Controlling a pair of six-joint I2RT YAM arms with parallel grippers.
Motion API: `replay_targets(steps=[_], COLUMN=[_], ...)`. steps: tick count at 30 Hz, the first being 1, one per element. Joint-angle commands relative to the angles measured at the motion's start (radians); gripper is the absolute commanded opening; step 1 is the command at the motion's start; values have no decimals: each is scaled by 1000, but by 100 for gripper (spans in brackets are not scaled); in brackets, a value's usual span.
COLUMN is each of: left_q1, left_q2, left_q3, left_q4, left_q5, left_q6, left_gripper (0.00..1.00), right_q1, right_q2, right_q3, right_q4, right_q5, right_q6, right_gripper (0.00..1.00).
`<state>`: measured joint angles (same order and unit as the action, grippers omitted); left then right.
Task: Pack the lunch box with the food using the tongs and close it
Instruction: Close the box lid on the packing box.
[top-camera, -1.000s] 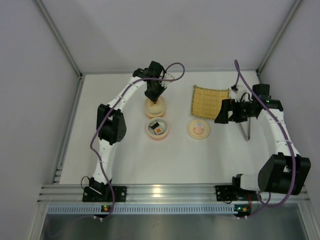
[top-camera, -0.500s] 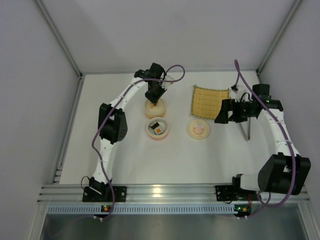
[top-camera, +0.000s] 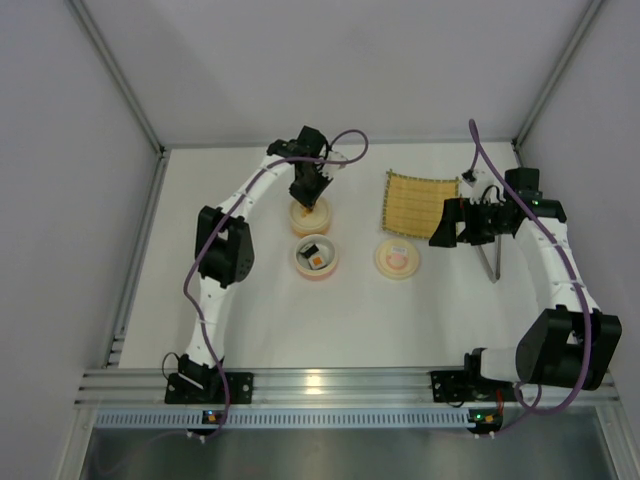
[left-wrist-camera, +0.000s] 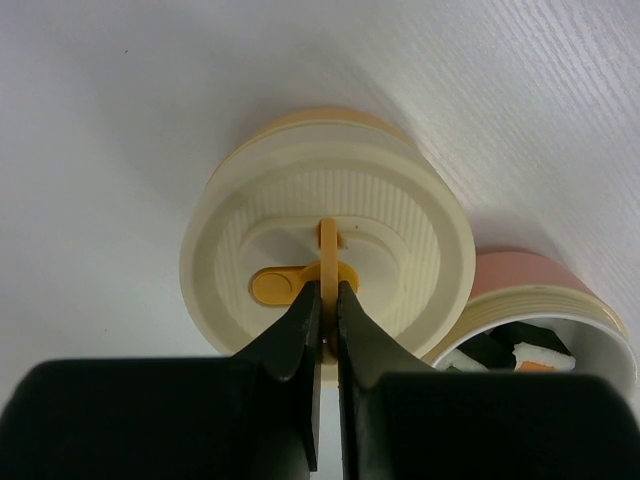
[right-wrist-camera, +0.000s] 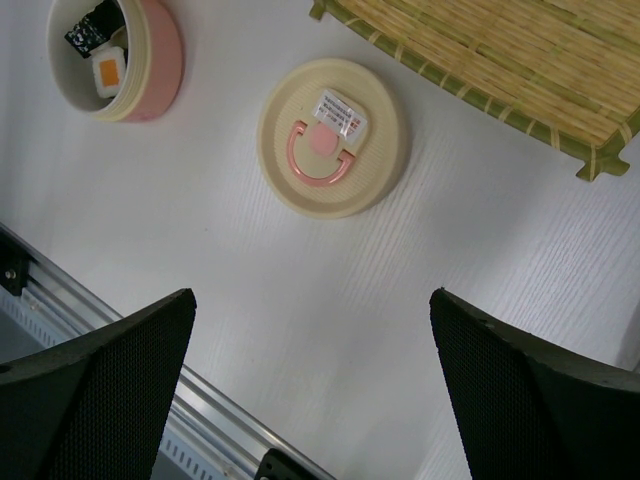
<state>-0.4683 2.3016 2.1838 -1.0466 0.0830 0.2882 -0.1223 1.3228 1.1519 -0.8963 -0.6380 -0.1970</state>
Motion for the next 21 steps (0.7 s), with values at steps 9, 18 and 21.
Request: replay_targets(steps=[9, 18, 21], left_q1=[30, 42, 40], left_q2=[-39, -59, -82], left_q3=[-110, -114, -133], left_q4=[69, 57, 66], left_q5=[32, 35, 17], left_q6=[-11, -23, -50], left_gripper=[8, 30, 33], right_q1=[-13, -13, -13], right_q2=[-19, -23, -25], right_q3=[6, 8, 8], right_q4=[65, 62, 60], right_q5=[-37, -42, -42], right_q6=[1, -1, -2], right_gripper=[99, 99, 99])
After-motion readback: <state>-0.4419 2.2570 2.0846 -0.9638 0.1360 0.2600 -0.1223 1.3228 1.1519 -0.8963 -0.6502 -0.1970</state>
